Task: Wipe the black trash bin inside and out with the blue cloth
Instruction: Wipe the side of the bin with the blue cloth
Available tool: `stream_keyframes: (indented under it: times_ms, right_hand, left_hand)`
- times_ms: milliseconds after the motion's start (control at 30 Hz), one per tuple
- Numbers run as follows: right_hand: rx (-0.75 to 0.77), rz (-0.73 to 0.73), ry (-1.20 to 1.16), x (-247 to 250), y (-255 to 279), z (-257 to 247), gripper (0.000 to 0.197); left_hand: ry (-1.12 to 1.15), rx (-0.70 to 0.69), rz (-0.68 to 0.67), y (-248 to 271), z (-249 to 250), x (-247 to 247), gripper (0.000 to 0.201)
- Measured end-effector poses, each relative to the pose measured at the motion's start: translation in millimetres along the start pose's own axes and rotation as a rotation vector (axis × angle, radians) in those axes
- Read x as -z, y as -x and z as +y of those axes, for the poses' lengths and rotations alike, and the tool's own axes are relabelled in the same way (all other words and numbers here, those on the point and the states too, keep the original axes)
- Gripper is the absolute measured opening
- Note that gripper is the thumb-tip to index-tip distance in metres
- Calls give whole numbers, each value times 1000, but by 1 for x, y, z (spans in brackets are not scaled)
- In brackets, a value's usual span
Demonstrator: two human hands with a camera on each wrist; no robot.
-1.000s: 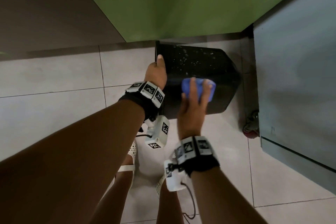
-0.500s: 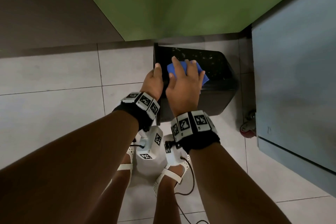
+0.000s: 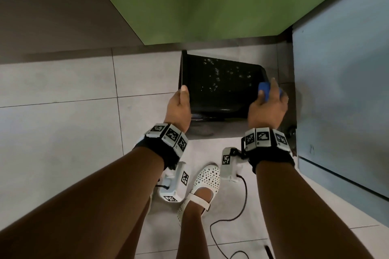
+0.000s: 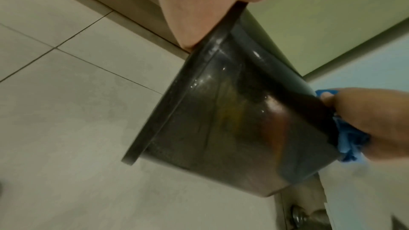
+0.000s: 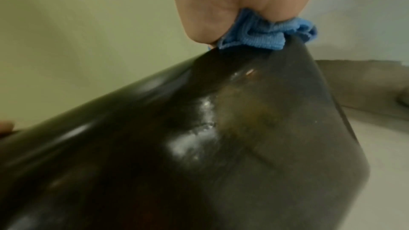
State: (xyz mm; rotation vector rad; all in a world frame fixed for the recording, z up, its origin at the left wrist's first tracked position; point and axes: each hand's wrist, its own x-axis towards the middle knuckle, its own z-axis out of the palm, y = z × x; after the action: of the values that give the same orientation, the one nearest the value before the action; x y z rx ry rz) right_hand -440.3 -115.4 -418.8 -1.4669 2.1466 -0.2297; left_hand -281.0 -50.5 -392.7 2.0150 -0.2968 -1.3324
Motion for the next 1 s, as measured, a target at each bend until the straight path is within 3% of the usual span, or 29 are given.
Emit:
stream_keyframes:
  times_ms: [233,367,500,633,800,900,1000]
  right_hand:
    - [37,109,-94,-10,7,15,44]
    - [76,132,-146,-25,35,39,49]
    - [73,101,-246,-40,50,49,58]
    - [96,121,-233,-44,38,45,52]
    - [114,72,-205,-42,34,43,50]
    - [126,76,-208,-47,45,38,50]
    - [230,27,-223,-59,72,25,51]
  left_hand:
    - [160,63,-37,-16,11,4,18]
    - [143,159,-61,-21,5,4,24]
    - [-59,10,10,-16,-5,2,48]
    - [-104,68,-29,-27,-4,8,46]
    - [-158,-56,-52,-41,12,3,54]
    - [-173,-62,-50,-48,12,1,46]
    - [-201,-60,-45,-49,9,2,48]
